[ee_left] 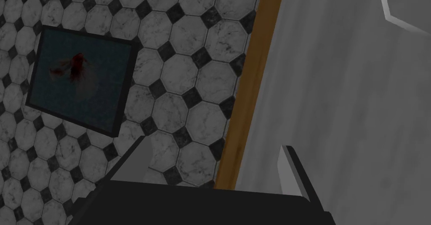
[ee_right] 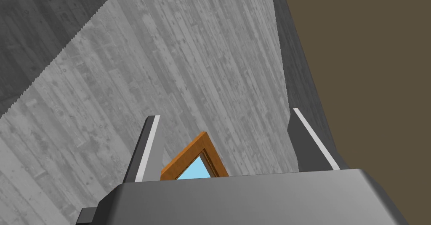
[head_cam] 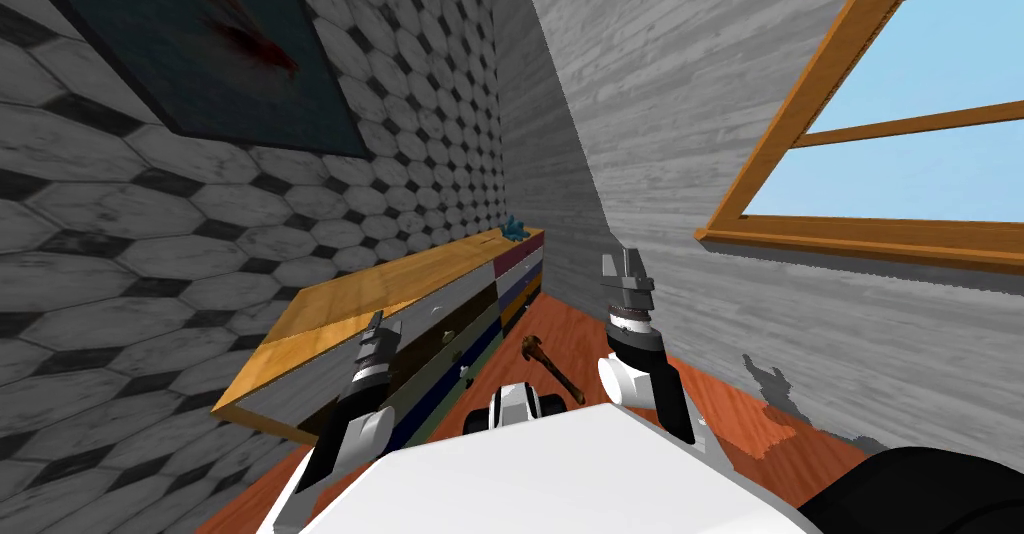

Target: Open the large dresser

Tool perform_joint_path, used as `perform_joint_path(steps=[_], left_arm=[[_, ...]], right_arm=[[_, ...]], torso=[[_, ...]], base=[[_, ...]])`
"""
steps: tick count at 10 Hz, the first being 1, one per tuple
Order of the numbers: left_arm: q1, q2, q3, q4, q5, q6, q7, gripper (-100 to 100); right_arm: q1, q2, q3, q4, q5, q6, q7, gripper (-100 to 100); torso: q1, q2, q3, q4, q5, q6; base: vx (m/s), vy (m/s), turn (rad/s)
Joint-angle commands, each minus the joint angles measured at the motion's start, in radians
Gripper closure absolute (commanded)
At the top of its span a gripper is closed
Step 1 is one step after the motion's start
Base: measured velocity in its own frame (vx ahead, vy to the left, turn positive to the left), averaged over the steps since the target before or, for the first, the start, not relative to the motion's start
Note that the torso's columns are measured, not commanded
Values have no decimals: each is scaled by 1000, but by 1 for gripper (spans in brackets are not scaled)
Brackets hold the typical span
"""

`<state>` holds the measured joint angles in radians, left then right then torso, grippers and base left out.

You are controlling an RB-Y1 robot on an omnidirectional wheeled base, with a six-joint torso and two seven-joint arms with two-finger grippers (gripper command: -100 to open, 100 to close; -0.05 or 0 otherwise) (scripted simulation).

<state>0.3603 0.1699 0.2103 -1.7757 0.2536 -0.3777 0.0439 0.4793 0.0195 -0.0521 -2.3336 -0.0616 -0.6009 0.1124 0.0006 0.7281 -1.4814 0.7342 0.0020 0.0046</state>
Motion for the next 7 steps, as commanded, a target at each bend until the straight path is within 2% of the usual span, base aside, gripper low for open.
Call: perform_joint_path(steps=[1,3,4,7], left_arm=[[-9,-16,24,74,26,23,13,-100],[-17,-37,39,111,40,35,19,-100],[-24,-71,52,142,51,44,24,-100],[-31,-151,64,172,63,54,29,-100]], right_arm=[[0,0,0,0,0,0,0,0],[0,0,0,0,0,0,0,0],[0,0,0,0,0,0,0,0],[0,0,0,0,0,0,0,0]], torso=[[1,0,0,0,0,0],[3,5,3,2,0,-3],[3,8,5,3,0,-3],[0,13,7,5,-2,-4]], base=[[134,-209,101],[125,-162,75],[124,-171,88],[67,-119,53]])
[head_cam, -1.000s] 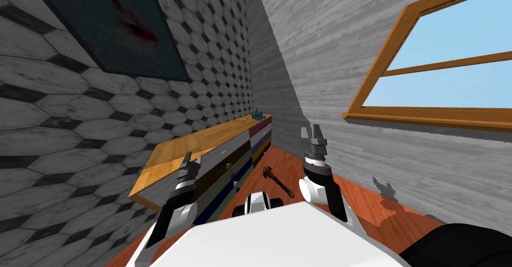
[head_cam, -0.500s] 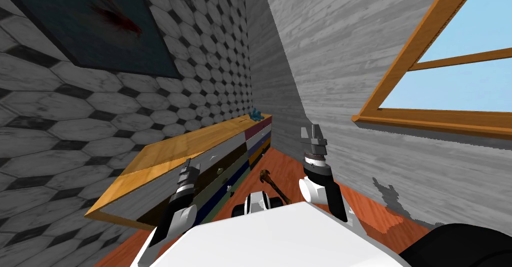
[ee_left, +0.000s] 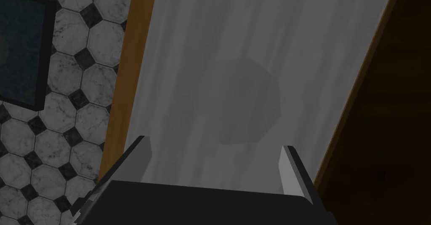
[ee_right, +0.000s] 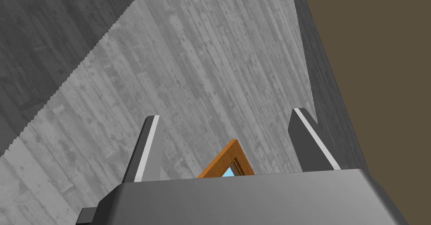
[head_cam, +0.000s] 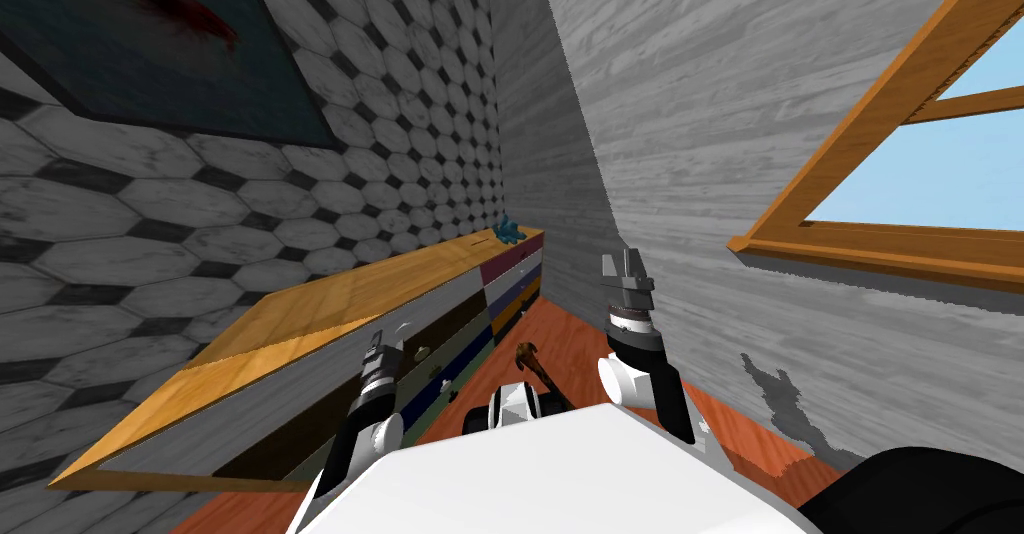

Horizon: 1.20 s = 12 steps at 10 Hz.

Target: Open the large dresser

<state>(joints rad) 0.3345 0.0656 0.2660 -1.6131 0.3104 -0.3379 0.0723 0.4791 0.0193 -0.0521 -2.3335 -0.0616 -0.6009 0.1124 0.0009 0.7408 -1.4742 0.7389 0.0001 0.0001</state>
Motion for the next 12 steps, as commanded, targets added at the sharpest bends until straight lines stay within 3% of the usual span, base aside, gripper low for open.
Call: perform_joint_path(steps=[1,2,4,5,6,12], left_arm=[[-7,-75,11,14,8,15,2,-100],[-7,-93,12,16,9,16,2,-100],[-31,-75,30,7,13,48,-5,-100],[-19,-79,21,10,11,31,-1,-100],[-21,-78,22,9,11,35,-2,100],[1,-84,16,-27,12,48,-5,100]], right_arm=[[0,0,0,0,0,0,0,0],[0,0,0,0,0,0,0,0],[0,0,0,0,0,0,0,0],[0,0,0,0,0,0,0,0],[0,0,0,0,0,0,0,0],[0,0,0,0,0,0,0,0]], torso=[[2,0,0,0,0,0],[3,-1,-1,0,1,0],[1,-2,-1,-1,0,0],[1,-5,-3,-1,0,0],[0,-4,-3,-1,0,0],[-2,-4,-3,-1,-1,1]], base=[[29,-44,12],[15,-27,12],[29,2,-5],[34,13,-6],[5,5,7],[-115,-106,12]])
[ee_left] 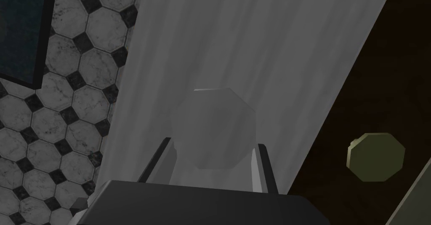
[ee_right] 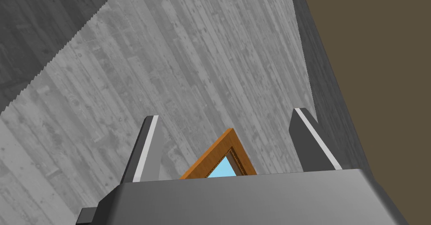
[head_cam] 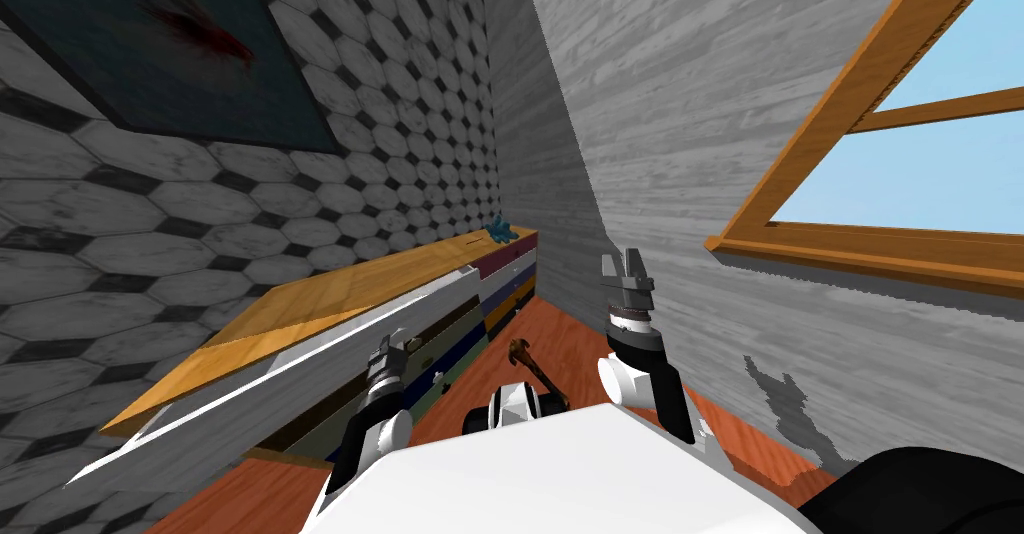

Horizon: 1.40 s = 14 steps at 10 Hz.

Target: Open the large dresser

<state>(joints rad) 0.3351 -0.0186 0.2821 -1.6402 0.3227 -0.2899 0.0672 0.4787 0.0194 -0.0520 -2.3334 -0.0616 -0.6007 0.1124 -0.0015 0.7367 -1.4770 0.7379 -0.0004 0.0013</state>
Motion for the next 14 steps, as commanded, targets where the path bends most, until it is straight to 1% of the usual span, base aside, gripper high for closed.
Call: perform_joint_path(steps=[1,4,5,6,7,8,9,10,11,12,13,14], left_arm=[[8,-4,-5,-5,-1,3,-1,100],[19,-8,-14,-17,-3,3,-3,100],[16,-5,-11,-16,-2,1,-2,100],[-31,7,38,37,-16,-24,-21,100],[-63,7,41,74,-16,-24,-21,100],[-72,7,41,92,-16,-24,-21,100],[-117,20,84,128,-31,-50,-40,100],[-142,20,93,151,-31,-50,-40,100],[-164,20,93,174,-31,-50,-40,100],[-164,20,93,196,-31,-50,-40,100],[-211,34,137,223,-45,-77,-59,100],[-241,34,146,251,-45,-77,-59,100]], right_arm=[[0,0,0,0,0,0,0,0],[0,0,0,0,0,0,0,0],[0,0,0,0,0,0,0,0],[0,0,0,0,0,0,0,0],[0,0,0,0,0,0,0,0],[0,0,0,0,0,0,0,0],[0,0,0,0,0,0,0,0],[0,0,0,0,0,0,0,0],[0,0,0,0,0,0,0,0],[0,0,0,0,0,0,0,0],[0,0,0,0,0,0,0,0],[0,0,0,0,0,0,0,0]], torso=[[4,-3,-2,0,-1,-1],[-1,4,3,-1,1,-1],[0,2,2,-1,1,0],[5,-3,-2,0,0,-1],[6,2,1,0,1,-2],[7,3,2,0,1,-4],[7,-1,0,-1,2,-6],[5,3,1,-1,1,-5],[4,5,3,0,0,-7],[5,4,2,1,0,-8],[7,2,1,-1,2,-7],[5,7,4,0,1,-7]], base=[[-87,-69,10],[-155,-128,6],[-75,-73,5],[-166,-36,-130],[-163,-7,-106],[-58,10,-19],[-111,-23,-153],[-125,-26,-79],[-71,-4,7],[-23,12,11],[-124,-19,-117],[-146,-10,-96]])
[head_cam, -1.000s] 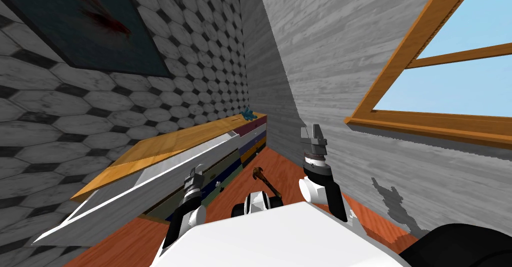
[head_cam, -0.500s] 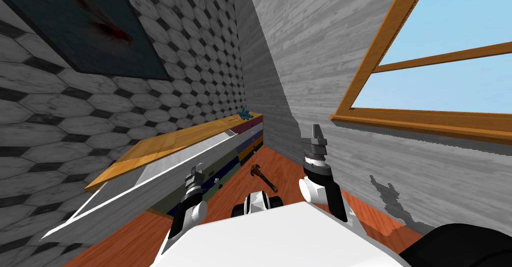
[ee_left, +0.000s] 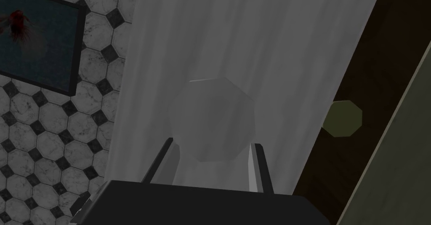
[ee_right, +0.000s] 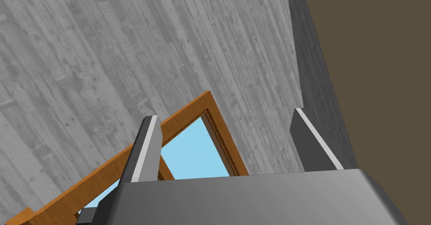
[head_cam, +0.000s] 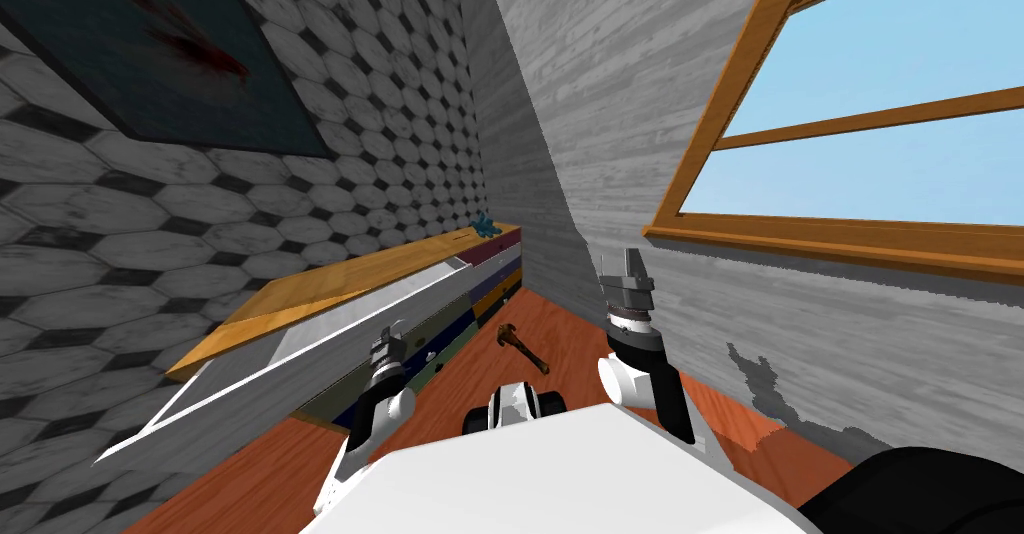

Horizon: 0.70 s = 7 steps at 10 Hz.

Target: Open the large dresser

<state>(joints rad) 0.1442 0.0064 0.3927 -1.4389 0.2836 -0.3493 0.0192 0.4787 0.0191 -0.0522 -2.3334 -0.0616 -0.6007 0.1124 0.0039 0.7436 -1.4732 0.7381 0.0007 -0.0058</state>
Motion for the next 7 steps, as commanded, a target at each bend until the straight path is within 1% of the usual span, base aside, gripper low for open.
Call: perform_joint_path(steps=[1,2,3,4,5,6,7], left_arm=[[-64,9,35,80,-6,-18,-11,100],[-64,9,35,99,-6,-18,-11,100],[-118,22,82,134,-20,-44,-30,100],[-146,22,88,170,-20,-44,-30,100],[-156,22,88,204,-20,-44,-30,100],[-203,36,136,246,-35,-71,-48,100],[-236,36,140,287,-35,-71,-48,100]], right_arm=[[0,0,0,0,0,0,0,0],[0,0,0,0,0,0,0,0],[0,0,0,0,0,0,0,0],[0,0,0,0,0,0,0,0],[0,0,0,0,0,0,0,0],[0,0,0,0,0,0,0,0],[0,0,0,0,0,0,0,0]], torso=[[0,2,2,2,-1,-1],[0,-2,0,1,-1,-2],[1,-7,-3,-3,2,2],[-2,-4,-3,0,0,5],[-5,-3,-1,1,-1,5],[-5,-6,-3,0,-1,6],[-4,-5,-3,0,-1,6]], base=[[-73,7,-13],[-17,12,50],[-110,2,-124],[-146,-9,-71],[-83,-15,6],[-118,-4,-139],[-156,-29,-78]])
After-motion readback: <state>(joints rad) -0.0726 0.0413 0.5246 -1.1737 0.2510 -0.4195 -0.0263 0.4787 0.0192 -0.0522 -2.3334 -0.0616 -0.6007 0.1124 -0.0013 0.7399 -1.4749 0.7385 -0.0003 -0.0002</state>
